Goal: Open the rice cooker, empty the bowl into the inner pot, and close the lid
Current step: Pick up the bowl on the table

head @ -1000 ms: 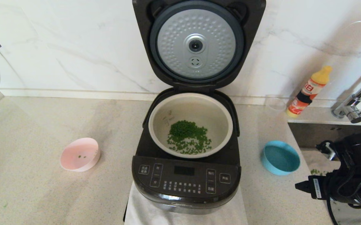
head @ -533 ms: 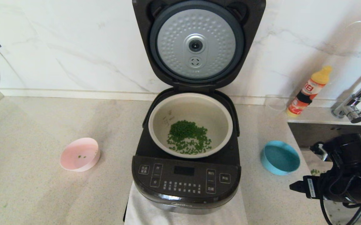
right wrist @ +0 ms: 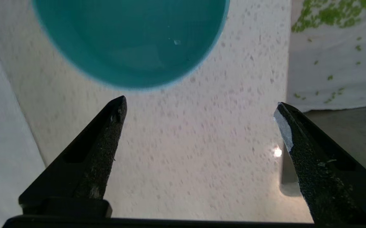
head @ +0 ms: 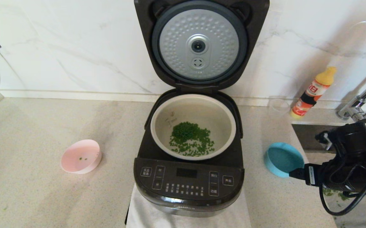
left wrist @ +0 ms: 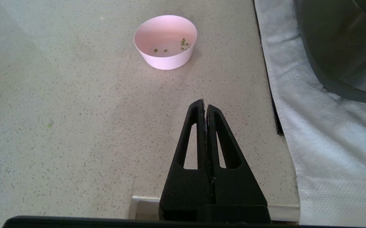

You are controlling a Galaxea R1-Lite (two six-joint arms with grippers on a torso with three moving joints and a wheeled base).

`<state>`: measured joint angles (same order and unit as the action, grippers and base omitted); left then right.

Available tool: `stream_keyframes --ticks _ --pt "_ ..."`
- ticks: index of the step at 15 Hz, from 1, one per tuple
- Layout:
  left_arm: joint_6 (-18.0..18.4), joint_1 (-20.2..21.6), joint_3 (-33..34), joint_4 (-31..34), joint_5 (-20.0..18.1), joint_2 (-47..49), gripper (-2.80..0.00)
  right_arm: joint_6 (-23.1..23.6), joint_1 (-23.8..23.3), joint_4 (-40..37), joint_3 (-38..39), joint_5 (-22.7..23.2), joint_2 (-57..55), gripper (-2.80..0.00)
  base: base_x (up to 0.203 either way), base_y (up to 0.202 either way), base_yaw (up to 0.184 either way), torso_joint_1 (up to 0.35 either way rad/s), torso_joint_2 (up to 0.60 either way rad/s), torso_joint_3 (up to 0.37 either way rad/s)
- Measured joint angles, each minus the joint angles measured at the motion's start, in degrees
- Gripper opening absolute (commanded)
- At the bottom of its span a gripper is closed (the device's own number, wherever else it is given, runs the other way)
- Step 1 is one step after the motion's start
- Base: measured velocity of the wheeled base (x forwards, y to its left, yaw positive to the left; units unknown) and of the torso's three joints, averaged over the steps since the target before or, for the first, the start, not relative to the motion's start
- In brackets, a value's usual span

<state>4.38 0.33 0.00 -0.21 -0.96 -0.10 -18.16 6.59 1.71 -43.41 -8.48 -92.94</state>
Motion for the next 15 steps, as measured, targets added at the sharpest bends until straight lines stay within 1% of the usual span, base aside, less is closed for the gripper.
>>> stream_keyframes --ticks 1,3,4,7,15 --pt "-0.02 0.00 0.00 -0.01 0.00 0.00 -2.80 -0.92 -0.30 0.13 -0.75 -0.06 -1.21 -2.80 0.000 0.000 0.000 0.000 0.00 0.000" --pt "-0.02 -0.02 0.00 -0.03 0.00 0.00 -2.80 -2.72 -1.03 0.48 -2.01 -0.17 -4.09 -2.80 0.000 0.000 0.000 0.000 0.00 0.000" --pt "0.00 -0.01 0.00 -0.01 0.01 0.00 -2.80 -2.91 -1.46 1.44 -2.35 -0.16 -5.28 -2.80 0.000 0.000 0.000 0.000 0.00 0.000" --pt "0.00 -0.02 0.00 -0.01 0.00 0.00 -2.80 -3.00 -2.02 3.69 -2.80 -0.13 -7.75 -2.80 0.000 0.000 0.000 0.000 0.00 0.000" --pt "-0.02 0.00 0.00 -0.01 0.00 0.00 -2.80 -3.03 -1.52 3.26 -3.16 -0.11 -8.24 -2.80 0.000 0.000 0.000 0.000 0.00 0.000"
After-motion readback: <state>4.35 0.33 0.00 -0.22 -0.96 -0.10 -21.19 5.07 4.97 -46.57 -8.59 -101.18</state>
